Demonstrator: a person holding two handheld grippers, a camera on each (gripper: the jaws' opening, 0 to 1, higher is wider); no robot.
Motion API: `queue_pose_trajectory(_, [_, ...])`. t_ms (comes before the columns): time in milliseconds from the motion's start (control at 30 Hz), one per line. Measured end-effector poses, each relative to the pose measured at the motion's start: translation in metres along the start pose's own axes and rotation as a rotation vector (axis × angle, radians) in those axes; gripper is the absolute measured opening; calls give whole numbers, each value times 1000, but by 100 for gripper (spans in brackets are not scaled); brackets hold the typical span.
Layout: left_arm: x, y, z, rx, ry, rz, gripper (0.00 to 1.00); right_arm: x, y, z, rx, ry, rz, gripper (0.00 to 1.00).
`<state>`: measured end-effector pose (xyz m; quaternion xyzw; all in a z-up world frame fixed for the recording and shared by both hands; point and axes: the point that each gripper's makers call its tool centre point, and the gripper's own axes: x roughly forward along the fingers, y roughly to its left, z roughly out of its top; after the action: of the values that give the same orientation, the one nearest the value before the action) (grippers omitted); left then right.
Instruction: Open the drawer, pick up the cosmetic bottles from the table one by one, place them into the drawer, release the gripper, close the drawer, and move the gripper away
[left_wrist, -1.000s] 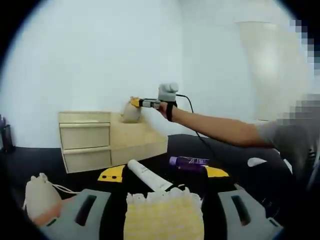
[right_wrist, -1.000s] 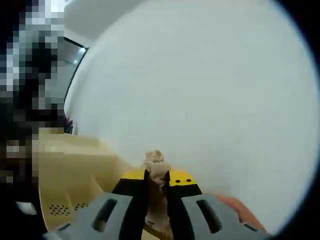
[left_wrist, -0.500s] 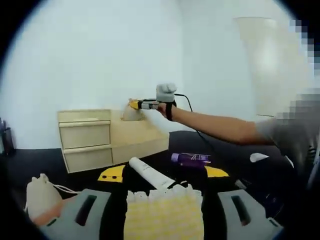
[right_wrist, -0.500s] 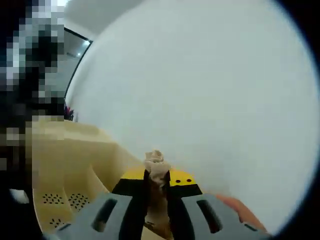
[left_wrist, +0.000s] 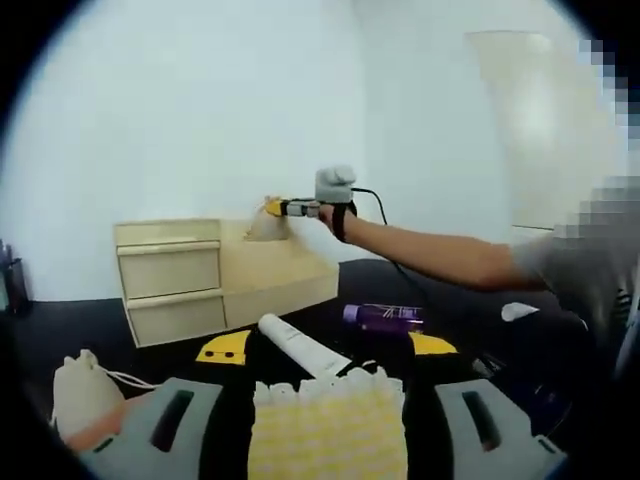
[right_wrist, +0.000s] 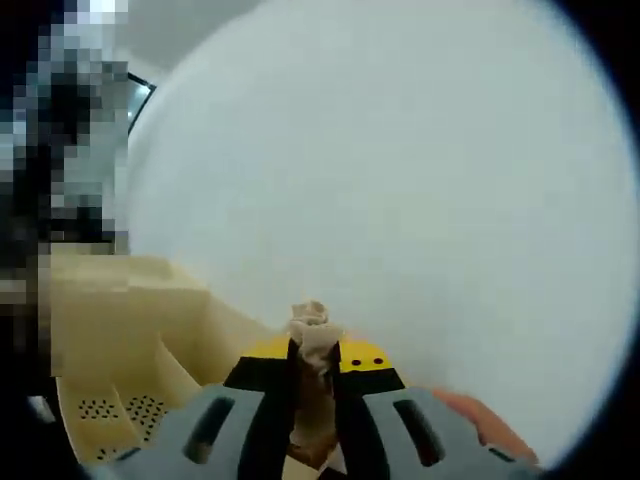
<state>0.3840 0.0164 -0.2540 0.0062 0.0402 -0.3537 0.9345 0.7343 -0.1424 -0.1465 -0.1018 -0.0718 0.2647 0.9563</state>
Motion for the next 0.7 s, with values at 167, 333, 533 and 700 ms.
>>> queue_pose_trajectory(167, [0,3,1,0,1,4,54,4,12,-10,-39,47,47,11])
queue_pose_trajectory(333, [0,1,0,4,2,6,54,6,18,-20,-64,76,54,11])
queue_pose_trajectory(533, [-1,5,6,5,-5,4,54,6,22,-23,-49,87,60,12])
queue_pose_trajectory(700, [-1,7,8,9,-5,5,54,10,19,-22,-31,90,61,15])
